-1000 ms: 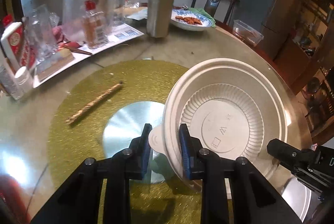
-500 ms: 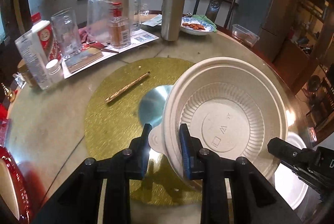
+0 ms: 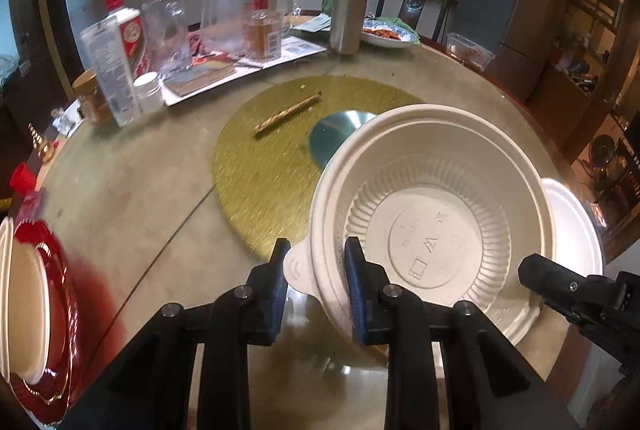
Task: Organize plates and bowls
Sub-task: 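Lift the smaller beige bowl with both tools and carry it toward the red plate stack, then lower the smaller beige bowl with both tools into the stacked bowls, then open both tools to release the smaller beige bowl, then move both open tools to the large white bowl on the table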
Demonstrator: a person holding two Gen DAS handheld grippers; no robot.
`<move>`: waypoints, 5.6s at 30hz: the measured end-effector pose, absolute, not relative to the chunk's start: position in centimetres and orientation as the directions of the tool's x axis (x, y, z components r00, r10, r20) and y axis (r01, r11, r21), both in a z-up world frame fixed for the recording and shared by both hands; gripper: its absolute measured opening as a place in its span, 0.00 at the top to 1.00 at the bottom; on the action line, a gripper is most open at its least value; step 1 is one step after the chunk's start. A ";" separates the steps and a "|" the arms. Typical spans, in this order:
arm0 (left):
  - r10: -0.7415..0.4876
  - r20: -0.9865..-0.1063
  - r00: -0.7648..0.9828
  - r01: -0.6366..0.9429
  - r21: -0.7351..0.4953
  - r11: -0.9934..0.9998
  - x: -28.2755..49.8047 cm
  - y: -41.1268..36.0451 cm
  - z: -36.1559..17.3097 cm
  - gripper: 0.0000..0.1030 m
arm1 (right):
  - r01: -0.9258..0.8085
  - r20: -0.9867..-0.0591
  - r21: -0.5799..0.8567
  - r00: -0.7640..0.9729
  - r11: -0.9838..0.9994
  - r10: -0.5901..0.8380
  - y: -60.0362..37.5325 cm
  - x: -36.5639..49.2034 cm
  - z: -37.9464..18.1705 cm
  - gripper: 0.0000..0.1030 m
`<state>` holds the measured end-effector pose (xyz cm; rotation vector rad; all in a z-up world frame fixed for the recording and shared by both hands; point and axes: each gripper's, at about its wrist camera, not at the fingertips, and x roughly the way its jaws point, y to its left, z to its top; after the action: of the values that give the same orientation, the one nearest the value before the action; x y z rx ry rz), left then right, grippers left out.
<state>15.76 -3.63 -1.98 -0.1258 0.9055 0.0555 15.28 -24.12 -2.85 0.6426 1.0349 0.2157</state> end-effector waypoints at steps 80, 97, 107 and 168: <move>0.297 -0.591 0.750 -0.493 -0.202 0.846 -2.1 21.2 2.2 0.74 | -0.423 -0.609 0.572 0.354 0.703 0.709 5.6 7.6 0.8 0.91; 0.313 -0.671 0.672 -0.522 -0.130 0.843 -2.2 21.8 -0.2 0.74 | -0.416 -0.694 0.527 0.291 0.741 0.658 7.9 8.0 -1.5 0.90; 0.316 -0.681 0.660 -0.523 -0.115 0.845 -2.4 21.8 -0.6 0.72 | -0.455 -0.727 0.456 0.305 0.765 0.615 8.8 7.5 -1.1 0.90; 0.390 -0.609 0.690 -0.578 -0.139 0.804 -3.9 21.6 1.5 0.20 | -0.454 -0.583 0.612 0.295 0.648 0.757 5.4 6.6 0.3 0.12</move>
<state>-3.88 21.57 1.46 -0.3354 0.5965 0.5529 6.65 5.36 0.32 0.3613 0.9753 0.8289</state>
